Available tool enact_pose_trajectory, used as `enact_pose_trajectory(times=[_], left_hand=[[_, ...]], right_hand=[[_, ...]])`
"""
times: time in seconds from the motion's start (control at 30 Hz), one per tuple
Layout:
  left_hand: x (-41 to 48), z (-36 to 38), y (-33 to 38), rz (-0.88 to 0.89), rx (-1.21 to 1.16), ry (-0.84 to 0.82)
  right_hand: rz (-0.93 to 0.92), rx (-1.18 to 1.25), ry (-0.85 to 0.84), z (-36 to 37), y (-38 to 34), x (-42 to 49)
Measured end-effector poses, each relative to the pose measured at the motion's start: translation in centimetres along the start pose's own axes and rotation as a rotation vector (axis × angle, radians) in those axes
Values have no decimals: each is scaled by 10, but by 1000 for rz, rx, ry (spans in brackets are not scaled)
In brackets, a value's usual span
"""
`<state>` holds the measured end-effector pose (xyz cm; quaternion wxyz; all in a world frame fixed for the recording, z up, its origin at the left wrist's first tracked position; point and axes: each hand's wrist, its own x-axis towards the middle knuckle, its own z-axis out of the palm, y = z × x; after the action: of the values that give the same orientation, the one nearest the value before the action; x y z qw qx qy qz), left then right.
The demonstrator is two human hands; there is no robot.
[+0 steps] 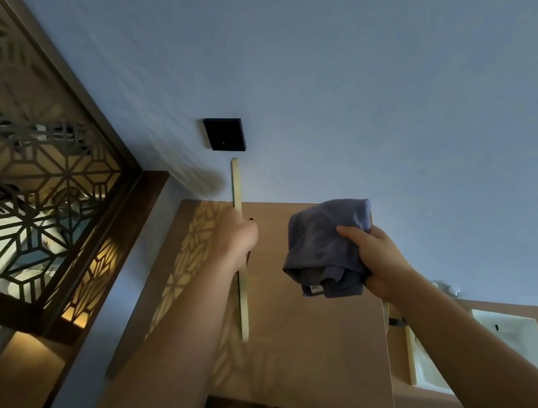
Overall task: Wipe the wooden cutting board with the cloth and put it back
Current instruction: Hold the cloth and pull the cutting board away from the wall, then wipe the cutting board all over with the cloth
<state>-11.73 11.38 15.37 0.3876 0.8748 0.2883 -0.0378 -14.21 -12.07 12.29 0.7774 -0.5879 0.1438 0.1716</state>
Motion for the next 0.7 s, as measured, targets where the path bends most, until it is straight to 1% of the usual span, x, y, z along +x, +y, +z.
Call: enact_pose_trajectory(times=[0.13,0.27,0.37,0.43,0.5,0.57,0.6,0.7], left_hand=[[0,-14,-6,-114,-422,-20],[-13,-13,-26,-185,-693,-9],[-17,-9,-45,-190,-815,-42],[-15,-9,-57,-184,-837,-29],[-15,-12,-67,-160,-785,6],[-15,-14,-76,-149,-761,-2],[-15,-16,-80,-186,-821,-45],[-16,-21,-94,-369,-1051,-258]], right_hand=[[-80,-191,-18,5,-15,-3],[-151,-467,-74,29,-17,-6],[-219,-689,-88,59,-5,-11],[-242,-815,-125,81,7,-15],[-241,-860,-212,102,22,-18],[-216,-853,-280,120,38,-22],[-227,-901,-298,128,46,-23],[-324,-1204,-291,143,70,-21]])
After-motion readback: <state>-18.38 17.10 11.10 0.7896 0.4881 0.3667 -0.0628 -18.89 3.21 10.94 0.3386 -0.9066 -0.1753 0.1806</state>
